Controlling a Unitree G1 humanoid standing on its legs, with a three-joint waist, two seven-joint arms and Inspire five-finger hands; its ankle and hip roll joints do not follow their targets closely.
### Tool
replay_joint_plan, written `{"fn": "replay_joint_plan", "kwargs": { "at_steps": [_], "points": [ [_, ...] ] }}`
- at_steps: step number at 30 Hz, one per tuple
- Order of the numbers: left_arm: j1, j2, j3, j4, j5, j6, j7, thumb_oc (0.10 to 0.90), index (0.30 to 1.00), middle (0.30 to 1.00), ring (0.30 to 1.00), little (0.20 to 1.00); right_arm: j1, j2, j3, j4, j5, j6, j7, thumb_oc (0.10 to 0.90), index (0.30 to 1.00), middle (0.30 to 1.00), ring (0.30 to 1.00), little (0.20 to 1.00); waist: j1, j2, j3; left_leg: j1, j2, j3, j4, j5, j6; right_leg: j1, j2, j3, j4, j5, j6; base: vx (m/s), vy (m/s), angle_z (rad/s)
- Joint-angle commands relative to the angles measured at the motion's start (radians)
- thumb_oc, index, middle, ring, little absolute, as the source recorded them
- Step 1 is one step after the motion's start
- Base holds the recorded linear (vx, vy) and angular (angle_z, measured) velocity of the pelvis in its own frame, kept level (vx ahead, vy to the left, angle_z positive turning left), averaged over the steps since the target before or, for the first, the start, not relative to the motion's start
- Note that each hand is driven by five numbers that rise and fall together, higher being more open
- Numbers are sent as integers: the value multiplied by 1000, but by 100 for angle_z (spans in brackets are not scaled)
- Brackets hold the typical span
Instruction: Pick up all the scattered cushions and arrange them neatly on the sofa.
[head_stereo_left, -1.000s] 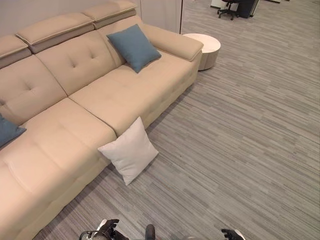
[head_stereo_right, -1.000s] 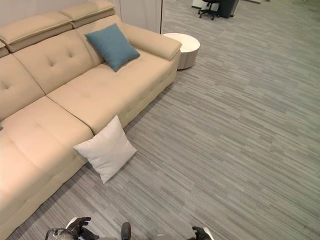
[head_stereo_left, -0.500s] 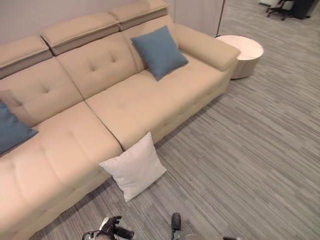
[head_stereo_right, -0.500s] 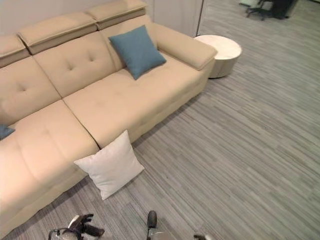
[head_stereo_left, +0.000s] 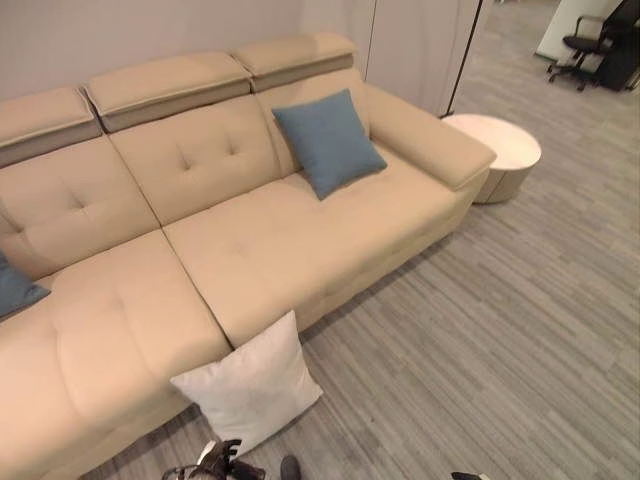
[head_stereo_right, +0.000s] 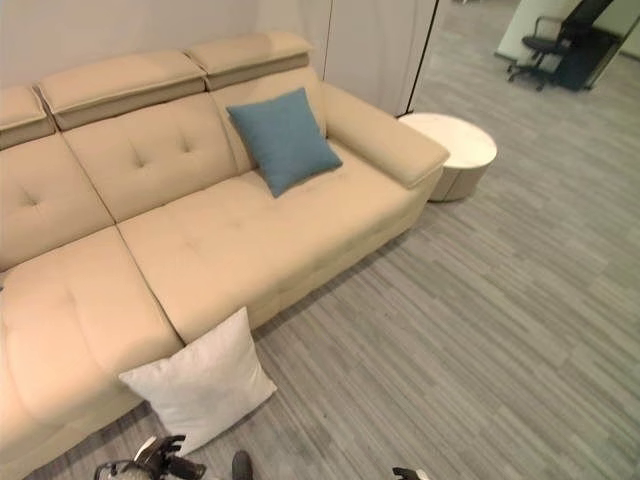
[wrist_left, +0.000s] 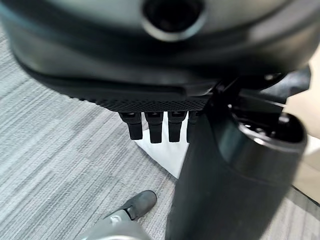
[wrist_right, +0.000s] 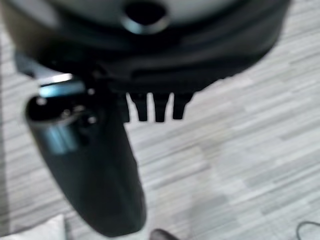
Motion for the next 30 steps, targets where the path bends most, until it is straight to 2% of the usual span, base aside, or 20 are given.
{"fn": "replay_joint_plan", "kwargs": {
  "at_steps": [1, 2, 5, 7, 8, 9, 10, 11, 12, 16, 18, 20, 21, 22, 23, 24, 27, 30],
  "points": [
    [-10, 39, 9, -44, -1, -10, 13, 800, 900, 900, 900, 900, -23, -23, 0, -34, -17, -20, -8, 800, 900, 900, 900, 900, 27, -13, 19, -72, 9, -27, 113, -120, -47, -93, -147, 51, 110, 19, 85, 68, 160, 43],
    [-9, 46, 12, -43, -1, -11, 16, 800, 900, 900, 900, 900, -27, -18, 3, -42, -20, -22, -7, 800, 900, 900, 900, 900, 32, -10, 26, -62, 6, -38, 106, -123, -41, -117, -159, 48, 152, 46, 99, 27, 53, 41],
    [-4, 49, 15, -41, -8, -16, 18, 800, 900, 900, 900, 900, -30, -15, 7, -48, -19, -25, -7, 800, 900, 900, 900, 900, 28, -5, 26, -41, 4, -64, 83, -118, -41, -153, -139, 70, 163, 38, 87, 75, 47, 47],
    [-6, 51, 10, -38, -6, -19, 18, 800, 900, 900, 900, 900, -28, -15, 13, -50, -13, -26, -7, 800, 900, 900, 900, 900, 11, -1, 32, -18, -6, -105, 55, -106, -46, -198, -70, 121, 128, 7, 69, 122, 24, 57],
    [-8, 51, 6, -37, -1, -19, 17, 800, 900, 900, 900, 900, -24, -16, 14, -51, -8, -26, -8, 800, 900, 900, 900, 900, 5, -6, 37, -15, -16, -122, 52, -102, -49, -205, -49, 142, 91, 11, 65, 141, -3, 65],
    [-10, 49, -2, -30, 9, -21, 15, 800, 900, 900, 900, 900, -14, -18, 17, -46, -1, -25, -8, 800, 900, 900, 900, 900, -10, -14, 50, -4, -41, -169, 46, -101, -53, -222, -9, 195, 13, 28, 52, 119, -12, 61],
    [-9, 47, -8, -27, 18, -21, 11, 800, 900, 900, 900, 900, -5, -19, 18, -39, 0, -21, -6, 800, 900, 900, 900, 900, -16, -20, 54, 1, -57, -195, 43, -103, -56, -217, 6, 217, -24, 35, 43, 97, -18, 100],
    [-9, 47, -8, -27, 18, -21, 11, 800, 900, 900, 900, 900, -5, -19, 18, -38, 0, -21, -6, 800, 900, 900, 900, 900, -19, -20, 56, 4, -57, -198, 43, -103, -56, -213, 6, 214, -25, 34, 43, 64, -44, 174],
    [-10, 43, -7, -23, 22, -25, 10, 800, 900, 900, 900, 900, 1, -20, 16, -29, -1, -20, -6, 800, 900, 900, 900, 900, -14, -26, 58, 2, -72, -213, 52, -114, -60, -184, -9, 198, -78, 46, 41, 29, -56, 169],
    [10, 33, -4, -13, 25, -24, 7, 800, 900, 900, 900, 900, 3, -21, 21, -24, -4, -29, -8, 800, 900, 900, 900, 900, -9, -23, 43, 5, -75, -228, 61, -122, -76, -133, -6, 194, -141, 57, 24, 61, -66, 62],
    [5, 31, -12, -13, 32, -24, 8, 800, 900, 900, 900, 900, -2, -26, 16, -36, 3, -36, -9, 800, 900, 900, 900, 900, -13, -23, 52, -24, -79, -221, 125, -137, -98, -119, -13, 186, -160, 54, 13, -19, -33, 38],
    [-6, 25, -23, -20, 34, -25, 11, 800, 900, 900, 900, 900, -5, -31, 5, -40, 12, -38, -12, 800, 900, 900, 900, 900, -27, -26, 66, -66, -59, -163, 187, -147, -121, -109, -32, 159, -170, 47, 8, -62, 13, 31],
    [-11, 22, -28, -25, 34, -25, 13, 800, 900, 900, 900, 900, -5, -34, 3, -42, 15, -37, -14, 800, 900, 900, 900, 900, -37, -28, 68, -86, -27, -101, 207, -150, -123, -104, -45, 142, -175, 45, 7, -38, 34, 61],
    [-11, 22, -28, -25, 34, -25, 13, 800, 900, 900, 900, 900, -5, -34, 3, -42, 15, -37, -14, 800, 900, 900, 900, 900, -37, -27, 69, -88, -26, -101, 211, -153, -123, -104, -44, 142, -175, 45, 7, -28, 45, 94],
    [-16, 21, -31, -33, 33, -24, 13, 800, 900, 900, 900, 900, -7, -36, 2, -41, 18, -33, -15, 800, 900, 900, 900, 900, -39, -29, 72, -101, 6, -53, 227, -157, -120, -96, -55, 129, -180, 47, 6, 10, 57, 95],
    [-19, 20, -36, -39, 33, -22, 16, 800, 900, 900, 900, 900, -11, -38, 1, -35, 22, -32, -15, 800, 900, 900, 900, 900, -37, -34, 68, -117, 39, -34, 237, -154, -120, -84, -66, 117, -187, 49, 8, 34, 82, 69],
    [-20, 22, -33, -45, 15, -23, 21, 800, 900, 900, 900, 900, -11, -36, 5, -28, 17, -29, -16, 800, 900, 900, 900, 900, -31, -43, 61, -139, 81, -57, 226, -126, -132, -78, -85, 112, -183, 42, 13, 86, 87, 13],
    [-15, 24, -21, -39, 1, -21, 19, 800, 900, 900, 900, 900, -8, -33, -3, -28, 18, -27, -9, 800, 900, 900, 900, 900, -26, -38, 51, -121, 95, -96, 181, -106, -142, -76, -89, 116, -174, 25, 14, 122, 121, -5]
  ]
}}
